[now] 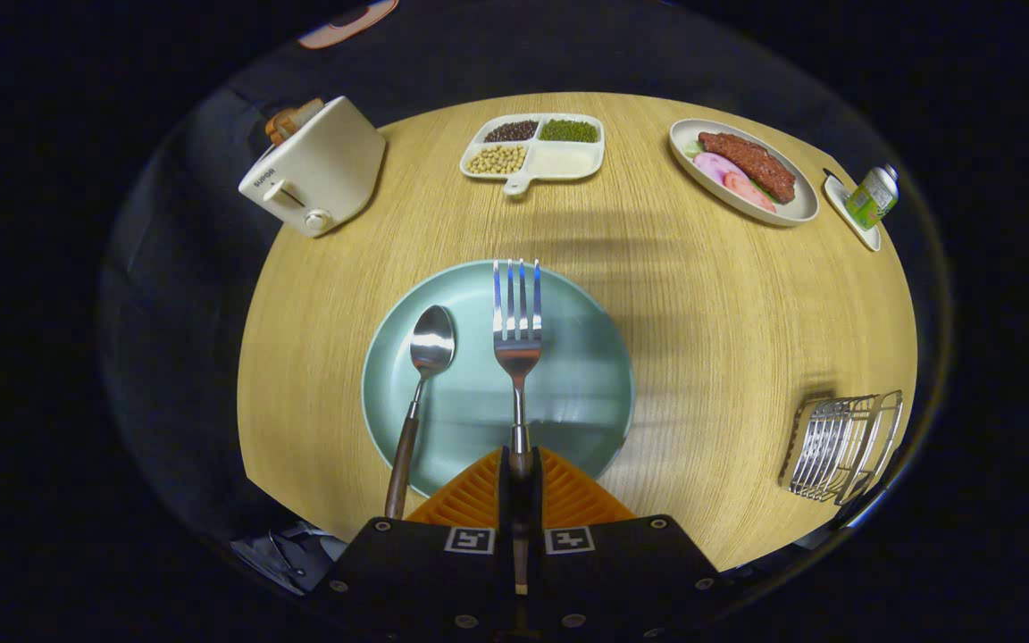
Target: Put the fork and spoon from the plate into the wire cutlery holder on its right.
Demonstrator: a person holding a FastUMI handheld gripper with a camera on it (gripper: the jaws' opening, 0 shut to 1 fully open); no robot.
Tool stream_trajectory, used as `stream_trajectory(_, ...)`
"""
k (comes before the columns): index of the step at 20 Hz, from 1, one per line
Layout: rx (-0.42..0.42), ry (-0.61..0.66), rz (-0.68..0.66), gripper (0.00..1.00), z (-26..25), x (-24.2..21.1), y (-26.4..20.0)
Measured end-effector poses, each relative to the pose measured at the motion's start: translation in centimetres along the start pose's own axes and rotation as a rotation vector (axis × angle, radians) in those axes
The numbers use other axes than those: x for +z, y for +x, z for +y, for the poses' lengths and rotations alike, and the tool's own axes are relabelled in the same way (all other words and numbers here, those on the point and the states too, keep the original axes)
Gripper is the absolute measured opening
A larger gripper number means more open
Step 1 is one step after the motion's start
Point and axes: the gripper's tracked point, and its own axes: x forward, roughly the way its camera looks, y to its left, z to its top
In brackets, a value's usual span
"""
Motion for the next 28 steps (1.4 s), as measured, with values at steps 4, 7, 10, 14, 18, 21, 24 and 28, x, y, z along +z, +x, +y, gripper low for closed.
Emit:
stream_trajectory(4,-0.013,0.035,-0.109,0.06,-2.8,1.1,-4.7)
stream_trajectory(7,-0.053,0.075,-0.184,0.06,-6.1,1.4,-7.8)
stream_trajectory(10,-0.107,0.127,-0.242,0.06,-10.5,0.9,-10.8)
stream_trajectory(14,-0.186,0.181,-0.261,0.06,-16.1,-1.2,-13.2)
stream_trajectory(18,-0.252,0.181,-0.2,0.06,-20.5,-4.4,-13.4)
stream_trajectory(21,-0.266,0.163,-0.14,0.06,-22.0,-6.6,-12.5)
stream_trajectory(24,-0.271,0.161,-0.093,0.06,-22.9,-8.1,-11.2)
stream_trajectory(28,-0.261,0.138,-0.059,0.08,-23.5,-9.0,-9.9)
